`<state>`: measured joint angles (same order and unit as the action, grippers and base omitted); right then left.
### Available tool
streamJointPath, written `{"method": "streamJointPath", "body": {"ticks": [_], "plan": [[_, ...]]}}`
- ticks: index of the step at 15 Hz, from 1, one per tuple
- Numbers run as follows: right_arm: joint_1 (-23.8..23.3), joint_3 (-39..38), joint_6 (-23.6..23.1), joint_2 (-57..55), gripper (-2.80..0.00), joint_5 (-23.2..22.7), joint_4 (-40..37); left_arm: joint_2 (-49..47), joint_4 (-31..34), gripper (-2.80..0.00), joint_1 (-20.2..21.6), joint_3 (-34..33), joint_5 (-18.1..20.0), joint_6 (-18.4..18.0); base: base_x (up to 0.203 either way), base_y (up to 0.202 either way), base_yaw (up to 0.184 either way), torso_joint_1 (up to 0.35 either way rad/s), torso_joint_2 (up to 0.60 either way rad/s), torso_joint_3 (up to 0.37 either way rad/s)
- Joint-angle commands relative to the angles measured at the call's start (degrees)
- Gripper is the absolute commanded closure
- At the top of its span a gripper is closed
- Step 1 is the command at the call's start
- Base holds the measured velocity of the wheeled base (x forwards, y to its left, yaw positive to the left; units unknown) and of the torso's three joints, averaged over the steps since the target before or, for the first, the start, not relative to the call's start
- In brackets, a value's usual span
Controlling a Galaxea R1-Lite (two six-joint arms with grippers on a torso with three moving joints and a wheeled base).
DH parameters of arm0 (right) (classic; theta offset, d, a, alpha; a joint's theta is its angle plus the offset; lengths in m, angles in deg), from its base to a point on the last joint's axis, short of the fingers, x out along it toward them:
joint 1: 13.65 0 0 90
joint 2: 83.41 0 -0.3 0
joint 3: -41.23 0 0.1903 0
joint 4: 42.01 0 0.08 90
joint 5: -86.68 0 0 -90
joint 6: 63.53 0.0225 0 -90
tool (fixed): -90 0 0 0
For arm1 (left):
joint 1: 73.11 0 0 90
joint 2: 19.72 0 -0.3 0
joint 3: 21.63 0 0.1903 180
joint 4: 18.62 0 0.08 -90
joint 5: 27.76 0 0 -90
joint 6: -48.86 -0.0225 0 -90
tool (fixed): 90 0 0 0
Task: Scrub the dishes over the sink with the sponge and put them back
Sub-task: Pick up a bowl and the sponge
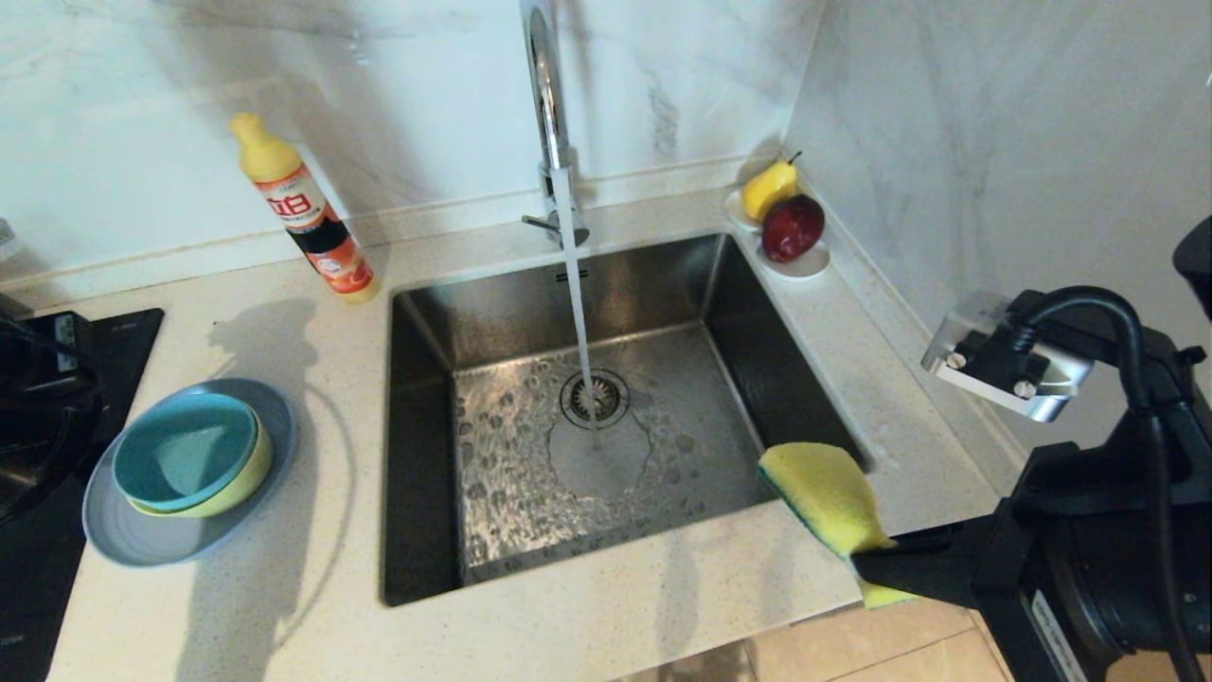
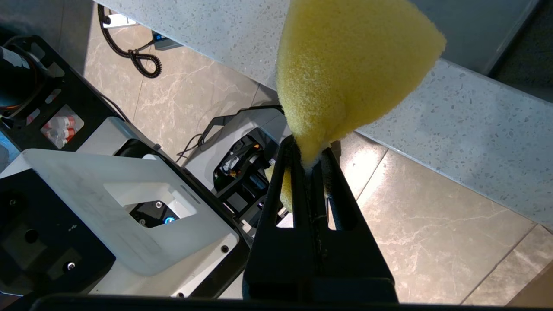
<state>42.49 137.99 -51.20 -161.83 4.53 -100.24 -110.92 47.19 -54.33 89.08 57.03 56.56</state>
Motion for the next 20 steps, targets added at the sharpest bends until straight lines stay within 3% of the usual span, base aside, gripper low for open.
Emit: {"method": "streamJointPath", "body": {"ticks": [1, 4, 5, 11, 17, 20], "plan": [[0.02, -0.01, 0.07, 0.02, 0.0, 0.06, -0.2, -0.52, 0.2, 0.0, 1.36, -1.57, 0.0, 1.74, 0.0, 0.0, 0.0, 0.0, 0.0, 0.0], [0.02, -0.1, 0.07, -0.15, 0.0, 0.06, -0.13, -1.02, 0.32, 0.0, 3.33, -4.16, 3.14, 1.84, 0.0, 0.0, 0.0, 0.0, 0.0, 0.0], [0.02, -0.1, 0.07, -0.24, 0.0, 0.06, -0.12, -1.5, 0.21, -2.8, 3.75, -4.94, 3.47, 1.73, 0.0, 0.0, 0.0, 0.0, 0.0, 0.0], [0.02, -0.1, 0.07, -0.15, 0.0, 0.06, -0.2, -3.81, 0.27, -2.8, 3.98, -5.07, 4.51, 2.76, 0.0, 0.0, 0.0, 0.0, 0.0, 0.0], [-0.06, -0.01, 0.06, -0.42, 0.0, 0.15, -0.12, -6.36, -0.1, -2.8, 7.02, -4.55, 2.41, -1.12, 0.0, 0.0, 0.0, 0.0, 0.0, 0.0], [-0.06, -0.01, 0.07, -0.77, 0.0, 0.15, 0.06, -7.39, -0.26, -2.8, 7.84, -4.86, 2.4, -1.28, 0.0, 0.0, 0.0, 0.0, 0.0, 0.0]]}}
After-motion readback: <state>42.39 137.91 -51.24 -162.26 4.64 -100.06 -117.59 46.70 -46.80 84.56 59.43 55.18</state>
